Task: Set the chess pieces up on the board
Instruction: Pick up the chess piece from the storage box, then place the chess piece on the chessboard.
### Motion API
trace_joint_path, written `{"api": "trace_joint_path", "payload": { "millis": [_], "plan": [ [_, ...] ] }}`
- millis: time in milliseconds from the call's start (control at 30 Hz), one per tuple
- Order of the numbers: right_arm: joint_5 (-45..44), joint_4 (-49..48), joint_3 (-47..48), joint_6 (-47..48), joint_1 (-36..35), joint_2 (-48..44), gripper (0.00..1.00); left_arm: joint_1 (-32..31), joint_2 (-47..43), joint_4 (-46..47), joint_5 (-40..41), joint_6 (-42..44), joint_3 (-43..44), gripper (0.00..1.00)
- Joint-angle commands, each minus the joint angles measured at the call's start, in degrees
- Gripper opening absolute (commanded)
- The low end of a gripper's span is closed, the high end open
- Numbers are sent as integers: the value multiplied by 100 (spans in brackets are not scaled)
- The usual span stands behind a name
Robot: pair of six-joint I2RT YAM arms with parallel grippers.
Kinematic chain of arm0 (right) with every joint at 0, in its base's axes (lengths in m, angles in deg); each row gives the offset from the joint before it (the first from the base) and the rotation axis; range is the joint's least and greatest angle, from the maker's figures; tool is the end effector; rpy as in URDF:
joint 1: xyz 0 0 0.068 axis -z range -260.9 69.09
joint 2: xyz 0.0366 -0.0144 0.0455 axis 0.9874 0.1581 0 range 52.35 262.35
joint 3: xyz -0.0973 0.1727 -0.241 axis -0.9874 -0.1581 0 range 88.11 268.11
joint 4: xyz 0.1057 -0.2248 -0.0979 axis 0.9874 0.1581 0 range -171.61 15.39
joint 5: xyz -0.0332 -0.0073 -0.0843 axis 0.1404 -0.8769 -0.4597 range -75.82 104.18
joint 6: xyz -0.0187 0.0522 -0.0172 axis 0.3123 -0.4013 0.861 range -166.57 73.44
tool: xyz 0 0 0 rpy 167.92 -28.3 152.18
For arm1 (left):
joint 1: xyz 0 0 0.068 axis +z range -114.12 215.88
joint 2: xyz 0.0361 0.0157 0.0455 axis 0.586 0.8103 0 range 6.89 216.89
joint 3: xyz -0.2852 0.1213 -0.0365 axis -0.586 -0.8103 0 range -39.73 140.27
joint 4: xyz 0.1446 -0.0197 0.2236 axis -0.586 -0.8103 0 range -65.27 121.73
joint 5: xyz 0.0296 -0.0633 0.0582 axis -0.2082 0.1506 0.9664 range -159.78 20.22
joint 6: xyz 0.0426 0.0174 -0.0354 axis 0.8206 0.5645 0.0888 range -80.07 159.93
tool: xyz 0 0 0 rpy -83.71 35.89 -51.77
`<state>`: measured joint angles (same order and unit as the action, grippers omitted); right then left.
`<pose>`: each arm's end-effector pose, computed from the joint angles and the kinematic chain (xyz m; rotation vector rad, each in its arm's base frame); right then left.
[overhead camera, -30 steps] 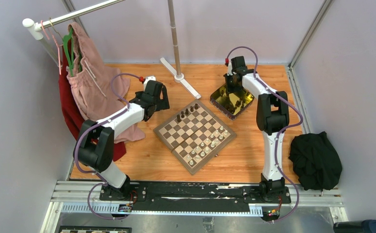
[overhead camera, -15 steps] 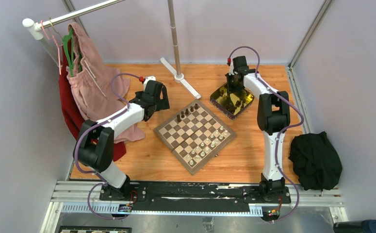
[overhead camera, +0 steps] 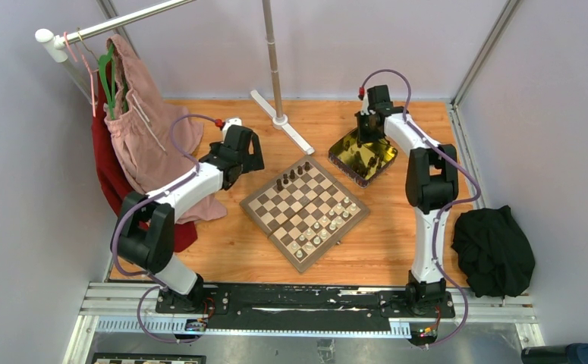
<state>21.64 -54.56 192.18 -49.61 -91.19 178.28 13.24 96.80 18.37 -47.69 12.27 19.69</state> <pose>0.5201 0.0998 0.2354 -0.2128 2.4226 0.2634 0.3267 -0.1194 0.2644 -0.2870 2.2496 -0.0098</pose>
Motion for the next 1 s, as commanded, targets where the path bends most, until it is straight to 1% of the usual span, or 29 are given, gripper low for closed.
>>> {"api": "trace_joint_path", "payload": {
  "millis": [0, 167, 400, 567, 967],
  "plan": [
    [-17, 95, -155, -48, 62, -455, 0, 14, -262, -38, 68, -41, -126, 100],
    [-7, 92, -352, -49, -39, -745, 0, 19, -476, -46, 73, -72, -247, 100],
    [-107, 128, -625, 65, -518, -1207, 0, 20, -955, -80, 109, -181, -530, 100],
    [-242, 227, -726, 165, -1046, -1495, 0, 13, -1426, -135, 179, -302, -833, 100],
    [-716, 424, -1129, 279, -2628, -2120, 0, 13, -2700, -454, 274, -687, -1537, 100]
  ]
}}
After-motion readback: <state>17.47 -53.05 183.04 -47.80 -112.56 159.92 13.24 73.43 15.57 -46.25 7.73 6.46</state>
